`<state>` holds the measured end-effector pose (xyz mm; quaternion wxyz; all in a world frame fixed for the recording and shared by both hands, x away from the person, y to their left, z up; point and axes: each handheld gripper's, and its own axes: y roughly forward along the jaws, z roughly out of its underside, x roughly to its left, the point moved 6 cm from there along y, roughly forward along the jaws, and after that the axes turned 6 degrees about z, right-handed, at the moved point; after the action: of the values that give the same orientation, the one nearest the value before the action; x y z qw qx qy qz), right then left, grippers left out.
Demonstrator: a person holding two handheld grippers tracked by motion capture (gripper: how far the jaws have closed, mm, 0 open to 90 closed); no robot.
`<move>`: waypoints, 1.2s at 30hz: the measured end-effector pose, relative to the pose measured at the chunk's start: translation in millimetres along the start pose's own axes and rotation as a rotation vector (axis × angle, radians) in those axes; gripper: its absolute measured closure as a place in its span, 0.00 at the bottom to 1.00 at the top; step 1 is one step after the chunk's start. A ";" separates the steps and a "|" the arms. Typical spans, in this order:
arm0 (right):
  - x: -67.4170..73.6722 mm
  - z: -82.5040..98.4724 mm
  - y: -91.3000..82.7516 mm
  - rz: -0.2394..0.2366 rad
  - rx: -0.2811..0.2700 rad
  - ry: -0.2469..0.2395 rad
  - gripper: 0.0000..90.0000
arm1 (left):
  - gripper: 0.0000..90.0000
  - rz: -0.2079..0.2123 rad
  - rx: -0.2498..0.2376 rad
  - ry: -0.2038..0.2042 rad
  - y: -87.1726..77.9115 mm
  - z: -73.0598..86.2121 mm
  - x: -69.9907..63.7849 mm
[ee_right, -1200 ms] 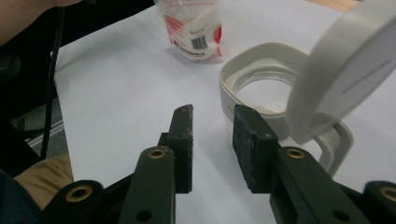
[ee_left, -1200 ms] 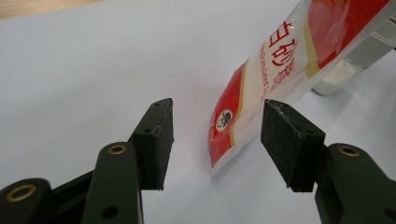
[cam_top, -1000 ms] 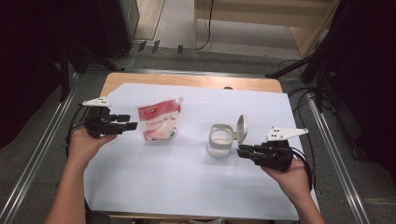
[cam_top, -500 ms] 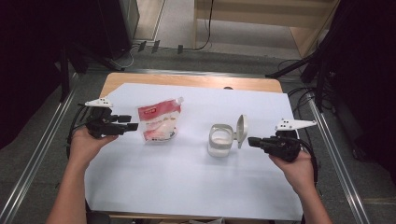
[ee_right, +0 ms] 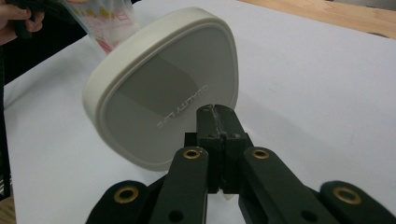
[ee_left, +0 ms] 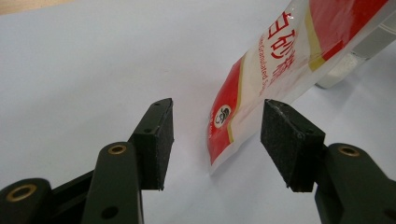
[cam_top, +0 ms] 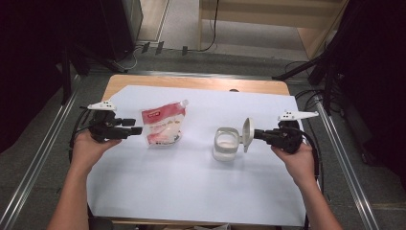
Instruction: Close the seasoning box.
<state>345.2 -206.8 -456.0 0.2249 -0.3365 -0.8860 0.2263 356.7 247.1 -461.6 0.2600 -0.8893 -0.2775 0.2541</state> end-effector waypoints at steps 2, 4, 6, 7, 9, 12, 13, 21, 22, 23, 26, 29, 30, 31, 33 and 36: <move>0.3 -2.2 1.9 -0.002 -0.001 0.002 1.00 | 0.50 -0.006 -0.002 -0.001 0.3 0.1 0.4; 1.1 -3.9 3.8 -0.001 0.000 0.002 1.00 | 0.50 -0.012 0.005 -0.001 0.1 0.6 1.0; 1.8 -5.0 5.6 0.000 0.001 -0.001 1.00 | 0.50 -0.012 0.003 -0.003 0.1 1.0 1.2; 2.3 -5.3 6.1 0.000 0.002 0.003 1.00 | 0.50 -0.012 0.003 -0.003 0.1 1.0 1.2; 3.3 -6.3 6.6 0.000 0.002 0.003 1.00 | 0.50 -0.013 0.007 0.001 -0.3 1.9 1.7; 6.3 -8.8 8.5 -0.005 -0.008 0.003 1.00 | 0.50 -0.020 0.008 -0.003 -0.8 2.5 3.1; 7.5 -9.3 9.3 -0.009 -0.007 -0.001 1.00 | 0.50 -0.015 0.007 -0.006 -1.4 2.5 3.0; 21.4 -12.0 13.7 -0.029 0.006 -0.048 0.99 | 0.50 -0.022 0.008 -0.013 -0.7 3.4 3.9; 22.4 -12.2 13.9 -0.029 0.007 -0.047 0.99 | 0.50 -0.026 0.014 -0.009 -0.9 3.6 4.1; 22.4 -12.2 13.9 -0.029 0.007 -0.047 0.99 | 0.50 -0.026 0.014 -0.009 -0.9 3.6 4.1; 24.6 -12.5 14.3 -0.031 0.002 -0.054 0.97 | 0.50 -0.031 0.009 -0.008 -1.9 3.9 4.5; 26.2 -13.3 12.8 -0.028 -0.007 -0.059 0.91 | 0.50 -0.031 0.006 -0.011 -2.5 3.8 4.7; 26.1 -13.4 12.3 -0.025 -0.007 -0.063 0.90 | 0.50 -0.031 0.008 -0.006 -2.4 4.1 4.9; 26.2 -13.4 11.9 -0.027 -0.008 -0.066 0.88 | 0.50 -0.028 0.009 -0.009 -2.1 4.3 4.3; 25.9 -13.3 11.0 -0.029 -0.011 -0.075 0.83 | 0.50 -0.024 0.016 -0.007 -2.6 4.7 3.9; 25.0 -11.8 9.5 -0.019 -0.009 -0.083 0.78 | 0.50 -0.030 0.007 -0.013 -3.0 4.6 3.6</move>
<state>339.6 -180.0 -445.7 0.1885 -0.3197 -0.8987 0.2338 355.5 253.0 -464.3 0.2649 -0.8826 -0.2914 0.2568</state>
